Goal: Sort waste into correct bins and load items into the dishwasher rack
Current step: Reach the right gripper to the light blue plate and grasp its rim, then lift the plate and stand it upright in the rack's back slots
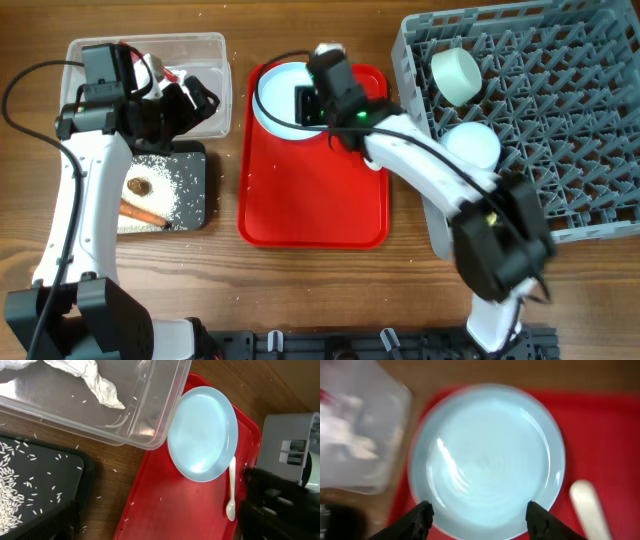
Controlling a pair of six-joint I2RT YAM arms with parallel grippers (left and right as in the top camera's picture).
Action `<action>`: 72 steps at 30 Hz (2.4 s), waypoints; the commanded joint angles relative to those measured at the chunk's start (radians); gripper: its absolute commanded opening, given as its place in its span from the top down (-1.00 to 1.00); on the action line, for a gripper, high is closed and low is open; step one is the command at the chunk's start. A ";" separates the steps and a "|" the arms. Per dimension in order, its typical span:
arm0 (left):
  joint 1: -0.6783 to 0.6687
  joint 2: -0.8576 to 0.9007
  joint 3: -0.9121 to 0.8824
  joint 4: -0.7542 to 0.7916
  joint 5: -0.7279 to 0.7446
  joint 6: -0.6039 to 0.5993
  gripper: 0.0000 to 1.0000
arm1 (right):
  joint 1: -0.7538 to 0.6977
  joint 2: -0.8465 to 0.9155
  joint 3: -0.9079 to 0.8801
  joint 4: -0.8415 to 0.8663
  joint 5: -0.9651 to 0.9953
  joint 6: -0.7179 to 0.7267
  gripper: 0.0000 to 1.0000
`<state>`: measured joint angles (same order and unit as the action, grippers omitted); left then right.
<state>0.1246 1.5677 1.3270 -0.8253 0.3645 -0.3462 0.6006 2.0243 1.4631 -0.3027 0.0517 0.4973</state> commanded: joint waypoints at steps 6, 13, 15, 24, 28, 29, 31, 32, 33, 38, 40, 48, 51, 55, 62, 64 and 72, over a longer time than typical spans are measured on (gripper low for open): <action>0.001 -0.025 0.002 -0.022 -0.074 -0.005 -1.00 | 0.000 0.078 0.008 -0.083 -0.023 0.143 0.27; 0.001 -0.025 0.002 -0.022 -0.075 -0.005 -1.00 | -0.011 0.096 0.007 -0.108 -0.011 0.205 0.28; 0.001 -0.025 0.002 -0.022 -0.075 -0.005 -1.00 | -0.018 0.114 0.008 -0.111 -0.020 0.235 0.32; 0.001 -0.025 0.002 -0.021 -0.074 -0.005 -1.00 | -0.035 0.130 0.008 -0.176 -0.116 0.266 0.88; 0.001 -0.025 0.002 -0.022 -0.074 -0.005 -1.00 | -0.035 0.113 0.009 -0.203 -0.218 0.202 0.88; 0.001 -0.025 0.002 -0.022 -0.074 -0.005 -1.00 | -0.037 0.101 0.009 -0.219 -0.217 0.202 0.91; 0.001 -0.025 0.002 -0.022 -0.074 -0.005 -1.00 | -0.045 0.058 0.009 -0.245 -0.182 0.180 0.91; 0.001 -0.025 0.002 -0.021 -0.074 -0.005 -1.00 | -0.052 0.023 0.009 -0.249 -0.156 0.152 0.91; 0.001 -0.025 0.002 -0.021 -0.074 -0.005 -1.00 | -0.063 -0.021 0.009 -0.260 -0.122 0.129 0.91; 0.001 -0.025 0.002 -0.021 -0.074 -0.005 -1.00 | -0.148 -0.359 0.009 -0.365 0.140 -0.059 0.91; 0.001 -0.025 0.002 -0.021 -0.074 -0.005 -1.00 | -0.182 -0.494 0.009 -0.405 0.354 -0.163 0.91; 0.001 -0.025 0.002 -0.021 -0.074 -0.005 -1.00 | -0.349 -0.603 0.008 -0.344 1.208 -0.704 0.91; 0.001 -0.025 0.002 -0.021 -0.074 -0.005 -1.00 | -0.445 -0.552 0.008 -0.289 1.191 -0.807 0.91; 0.001 -0.025 0.002 -0.021 -0.074 -0.005 -1.00 | -0.533 -0.438 0.008 -0.116 1.133 -1.040 0.91; 0.001 -0.025 0.002 -0.021 -0.074 -0.005 -1.00 | -0.538 -0.276 0.008 0.058 0.981 -1.151 0.92; 0.001 -0.025 0.002 -0.021 -0.074 -0.005 -1.00 | -0.538 -0.232 0.008 0.057 0.977 -1.149 0.91; 0.001 -0.025 0.002 -0.021 -0.074 -0.005 -1.00 | -0.535 -0.195 0.008 0.022 0.857 -1.144 0.66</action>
<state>0.1246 1.5650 1.3270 -0.8471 0.2962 -0.3462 0.0620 1.8198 1.4631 -0.2703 0.9775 -0.6491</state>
